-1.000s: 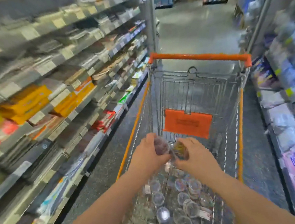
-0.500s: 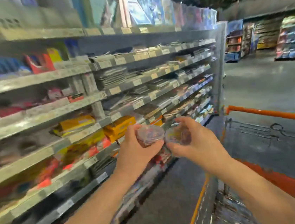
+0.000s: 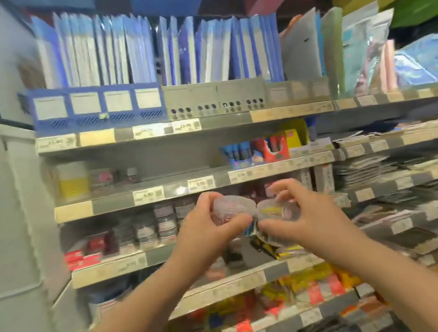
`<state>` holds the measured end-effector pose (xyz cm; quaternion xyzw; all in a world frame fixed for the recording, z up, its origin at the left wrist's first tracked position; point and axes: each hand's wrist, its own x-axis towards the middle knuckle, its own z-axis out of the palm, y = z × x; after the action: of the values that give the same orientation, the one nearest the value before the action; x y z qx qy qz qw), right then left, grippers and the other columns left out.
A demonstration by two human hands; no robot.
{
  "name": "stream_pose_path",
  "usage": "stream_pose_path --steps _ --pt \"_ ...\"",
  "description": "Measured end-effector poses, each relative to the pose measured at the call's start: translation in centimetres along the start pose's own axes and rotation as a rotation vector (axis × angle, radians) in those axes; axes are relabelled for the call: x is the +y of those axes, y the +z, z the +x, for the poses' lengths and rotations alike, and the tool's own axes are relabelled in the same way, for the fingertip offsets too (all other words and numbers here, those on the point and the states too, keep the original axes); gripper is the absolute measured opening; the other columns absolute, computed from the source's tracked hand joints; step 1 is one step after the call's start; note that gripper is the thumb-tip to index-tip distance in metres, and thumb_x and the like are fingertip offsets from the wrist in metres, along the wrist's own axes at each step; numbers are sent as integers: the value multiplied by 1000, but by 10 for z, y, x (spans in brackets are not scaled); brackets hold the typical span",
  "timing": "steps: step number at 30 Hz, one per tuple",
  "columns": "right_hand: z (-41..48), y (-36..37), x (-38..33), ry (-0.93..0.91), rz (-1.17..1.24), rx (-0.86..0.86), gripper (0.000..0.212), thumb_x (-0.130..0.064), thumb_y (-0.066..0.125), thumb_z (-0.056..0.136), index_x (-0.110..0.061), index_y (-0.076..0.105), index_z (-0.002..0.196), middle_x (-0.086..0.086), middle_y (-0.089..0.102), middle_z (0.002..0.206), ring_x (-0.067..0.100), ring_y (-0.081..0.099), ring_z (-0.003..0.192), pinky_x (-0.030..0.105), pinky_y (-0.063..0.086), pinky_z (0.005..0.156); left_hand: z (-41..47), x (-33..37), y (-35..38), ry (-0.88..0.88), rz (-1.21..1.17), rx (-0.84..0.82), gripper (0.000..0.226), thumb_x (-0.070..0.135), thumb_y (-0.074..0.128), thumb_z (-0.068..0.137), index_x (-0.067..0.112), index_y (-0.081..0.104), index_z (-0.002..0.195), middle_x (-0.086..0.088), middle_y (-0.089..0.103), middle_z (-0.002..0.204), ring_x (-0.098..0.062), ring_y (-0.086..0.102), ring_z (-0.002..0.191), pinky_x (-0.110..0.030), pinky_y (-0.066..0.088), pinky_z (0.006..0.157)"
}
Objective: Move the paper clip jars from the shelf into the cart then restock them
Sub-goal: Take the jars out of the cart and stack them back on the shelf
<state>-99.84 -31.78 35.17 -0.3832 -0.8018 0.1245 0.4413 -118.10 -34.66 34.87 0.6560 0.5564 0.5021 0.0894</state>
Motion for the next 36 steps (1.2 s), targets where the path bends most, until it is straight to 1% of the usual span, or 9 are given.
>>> stream_pose_path --steps 4,6,10,13,18,21,26,30,36 --pt "63 48 -26 -85 59 -51 56 -48 71 68 -40 46 116 -21 48 99 2 51 94 18 39 73 33 -36 -57 -24 65 103 60 60 68 54 32 49 104 10 64 96 -5 62 85 -28 54 78" --pt "95 73 -35 -148 86 -92 53 -49 72 68 -42 45 113 -24 46 97 -5 49 90 12 38 69 47 -55 -80 -37 77 163 60 58 67 54 31 49 105 9 65 95 -7 64 82 -33 55 77" --pt "161 116 -49 -256 69 -153 47 -51 70 69 -43 44 107 -23 48 95 0 50 88 5 35 65 83 -90 -118 -65 126 284 58 56 66 55 33 49 105 12 64 93 -2 62 80 -24 53 73" --pt "210 147 -55 -320 117 -171 45 -49 71 68 -42 46 105 -15 53 99 5 53 92 17 39 70 115 -114 -140 -52 235 355 67 67 61 49 34 50 106 16 62 96 1 59 87 -19 49 74" --pt "288 187 -64 -420 144 -243 44 -49 72 70 -39 49 106 -17 52 95 6 53 91 20 41 74 166 -145 -174 -107 322 445 68 66 65 54 28 54 108 10 64 98 -7 61 90 -27 50 82" --pt "329 214 -67 -434 183 -338 43 -48 73 70 -37 50 106 -12 56 100 5 55 91 16 45 71 186 -162 -189 -152 349 474 75 72 60 50 27 52 110 10 63 99 -7 61 91 -31 52 83" --pt "377 260 -70 -414 128 -455 52 -51 69 74 -33 48 118 -9 58 112 8 56 98 19 45 76 211 -199 -202 -255 474 539 42 51 68 74 23 44 95 8 53 91 -10 53 82 -24 41 65" --pt "399 280 -71 -355 140 -545 57 -43 71 77 -29 45 125 -8 57 112 10 56 97 16 44 74 226 -217 -204 -283 541 639 64 52 68 73 13 50 120 -3 50 110 -21 52 107 -26 40 82" --pt "420 304 -72 -332 -43 -551 48 -51 67 76 -23 57 114 -4 60 105 16 57 99 31 47 85 228 -225 -207 -230 569 661 63 55 66 70 13 54 115 2 48 100 -18 51 99 -25 38 79"
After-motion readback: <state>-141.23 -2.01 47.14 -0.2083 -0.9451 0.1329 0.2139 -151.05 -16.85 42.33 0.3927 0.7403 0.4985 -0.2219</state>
